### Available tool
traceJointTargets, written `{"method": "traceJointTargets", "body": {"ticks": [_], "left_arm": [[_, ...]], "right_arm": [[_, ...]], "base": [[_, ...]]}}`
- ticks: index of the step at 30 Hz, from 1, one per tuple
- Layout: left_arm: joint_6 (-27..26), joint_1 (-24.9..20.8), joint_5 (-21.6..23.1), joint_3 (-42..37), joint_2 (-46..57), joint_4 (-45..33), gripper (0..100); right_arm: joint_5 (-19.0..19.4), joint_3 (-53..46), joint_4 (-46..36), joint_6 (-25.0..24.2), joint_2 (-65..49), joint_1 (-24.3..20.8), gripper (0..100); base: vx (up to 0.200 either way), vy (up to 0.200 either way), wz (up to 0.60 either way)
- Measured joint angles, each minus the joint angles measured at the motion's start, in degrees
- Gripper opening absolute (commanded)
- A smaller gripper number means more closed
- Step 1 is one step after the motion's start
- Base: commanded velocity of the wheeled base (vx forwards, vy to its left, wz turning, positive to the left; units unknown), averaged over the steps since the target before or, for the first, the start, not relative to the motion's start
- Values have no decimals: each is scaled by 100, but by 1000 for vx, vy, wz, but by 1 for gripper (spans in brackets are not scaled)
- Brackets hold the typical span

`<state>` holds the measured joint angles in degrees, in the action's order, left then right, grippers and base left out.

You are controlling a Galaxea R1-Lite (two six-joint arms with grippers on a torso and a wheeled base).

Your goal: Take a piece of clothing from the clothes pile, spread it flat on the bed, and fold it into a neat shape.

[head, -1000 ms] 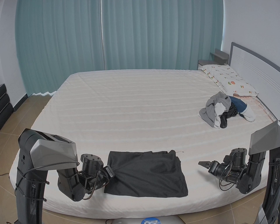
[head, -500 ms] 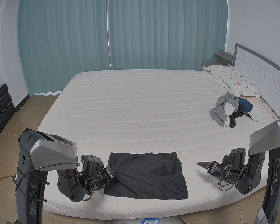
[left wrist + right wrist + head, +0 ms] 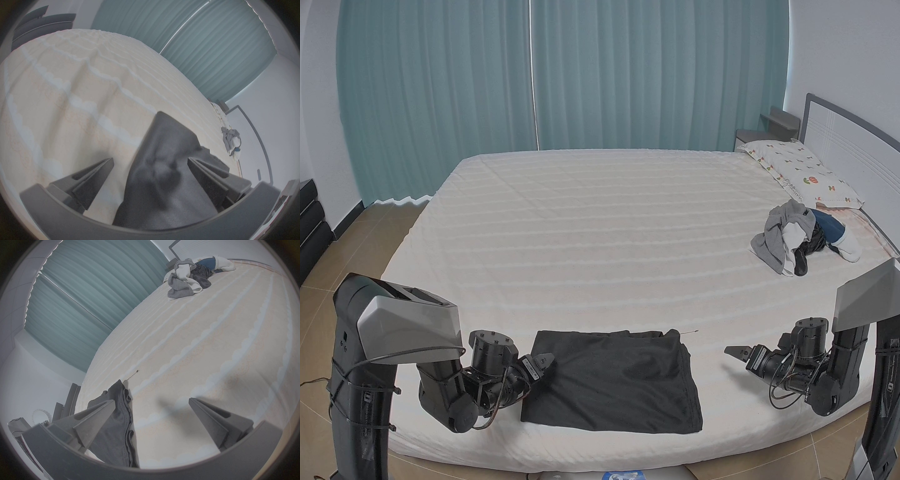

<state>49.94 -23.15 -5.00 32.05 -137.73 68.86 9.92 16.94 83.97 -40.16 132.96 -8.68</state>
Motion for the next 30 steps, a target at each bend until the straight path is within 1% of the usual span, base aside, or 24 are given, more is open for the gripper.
{"method": "traceJointTargets", "body": {"ticks": [4, 8, 13, 18, 21, 24, 30], "left_arm": [[83, 204, 27, -71, 284, -15, 100], [44, 461, 46, -134, 652, -52, 100], [-202, 678, 33, -336, 1246, -94, 100], [-486, 850, 22, -733, 2057, -132, 100], [-711, 951, 16, -948, 2695, -235, 100], [-936, 1047, 10, -1165, 3487, -452, 100], [-1264, 1167, -30, -1456, 5058, -1185, 100]], "right_arm": [[-32, -2, 39, 17, -18, 2, 100], [-221, -6, 375, 61, -30, 30, 100], [-513, 30, 496, 299, -110, 50, 100], [-610, 48, 496, 518, -372, 0, 100], [-642, 24, 499, 759, -636, -35, 100], [-670, -105, 499, 1103, -1041, -77, 100], [-711, -634, 501, 1879, -2266, -138, 100]], "base": [[0, 0, 0], [0, 0, 0], [0, 0, 0], [0, 0, 0], [0, 0, 0], [0, 0, 0], [0, 0, 0]]}}
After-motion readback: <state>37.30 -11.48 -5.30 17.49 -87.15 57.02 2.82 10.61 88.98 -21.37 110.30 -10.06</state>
